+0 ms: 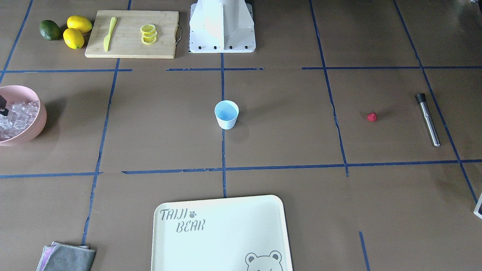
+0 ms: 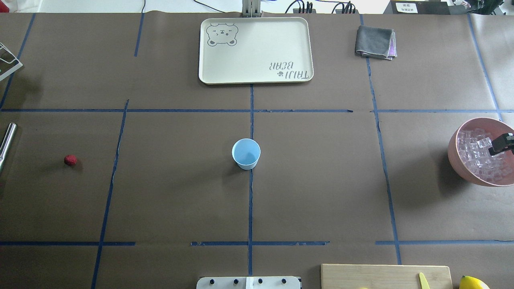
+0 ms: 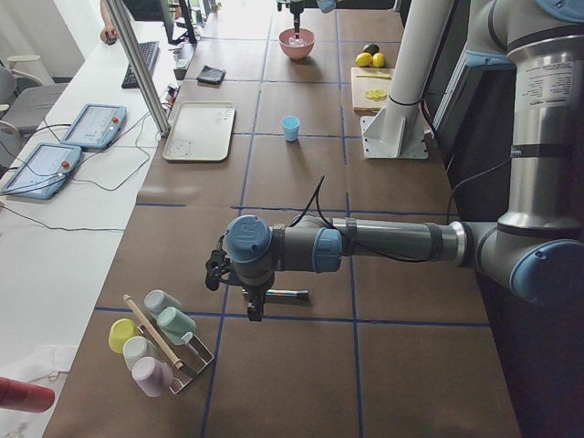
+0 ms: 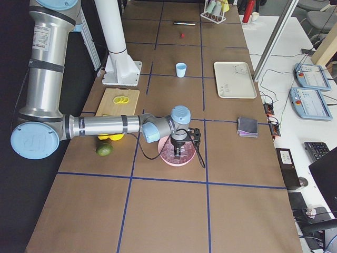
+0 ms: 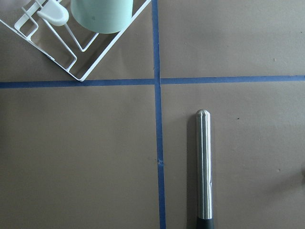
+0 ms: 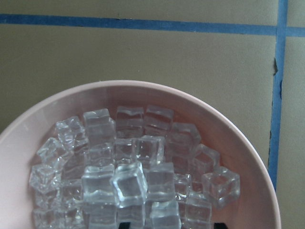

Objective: Mash ice and strawberries in cup
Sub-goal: 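Lower the right gripper into the bowl and grasp an ice cube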

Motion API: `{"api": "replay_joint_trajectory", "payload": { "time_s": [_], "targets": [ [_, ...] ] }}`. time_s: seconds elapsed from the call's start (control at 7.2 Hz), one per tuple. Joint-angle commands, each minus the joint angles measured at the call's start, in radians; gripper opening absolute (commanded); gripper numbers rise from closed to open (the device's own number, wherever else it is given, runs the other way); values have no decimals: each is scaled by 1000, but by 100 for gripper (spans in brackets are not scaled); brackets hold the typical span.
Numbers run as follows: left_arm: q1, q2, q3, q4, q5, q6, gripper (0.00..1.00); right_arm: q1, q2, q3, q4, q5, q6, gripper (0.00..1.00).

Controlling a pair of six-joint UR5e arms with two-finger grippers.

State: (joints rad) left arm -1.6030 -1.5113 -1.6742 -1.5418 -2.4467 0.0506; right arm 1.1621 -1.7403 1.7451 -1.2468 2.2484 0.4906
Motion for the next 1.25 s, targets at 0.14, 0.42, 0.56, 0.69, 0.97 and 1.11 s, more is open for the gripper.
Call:
{"api": "replay_joint_trajectory", "payload": {
  "time_s": [0.14,0.42,0.56,0.69,0.97,1.11],
  "targets": [
    [0,0,-1,0,-2,0,100,-10,13,-22,4,-1,-1,63],
    [0,-1,-2,0,-2,0,100,-10,13,-22,6,0,0,48],
    [0,-1,-2,0,-2,0,100,-10,13,-21,7,-1,-1,21],
    [0,-1,-4,0,-2,-2,100,-9,13,-16,9,0,-3,2],
    [0,0,-25,3,-2,-8,100,4,-28,61,-2,10,-6,0],
    [-2,12,-30,5,-2,-8,100,19,-95,145,-5,11,-10,0]
  ]
}}
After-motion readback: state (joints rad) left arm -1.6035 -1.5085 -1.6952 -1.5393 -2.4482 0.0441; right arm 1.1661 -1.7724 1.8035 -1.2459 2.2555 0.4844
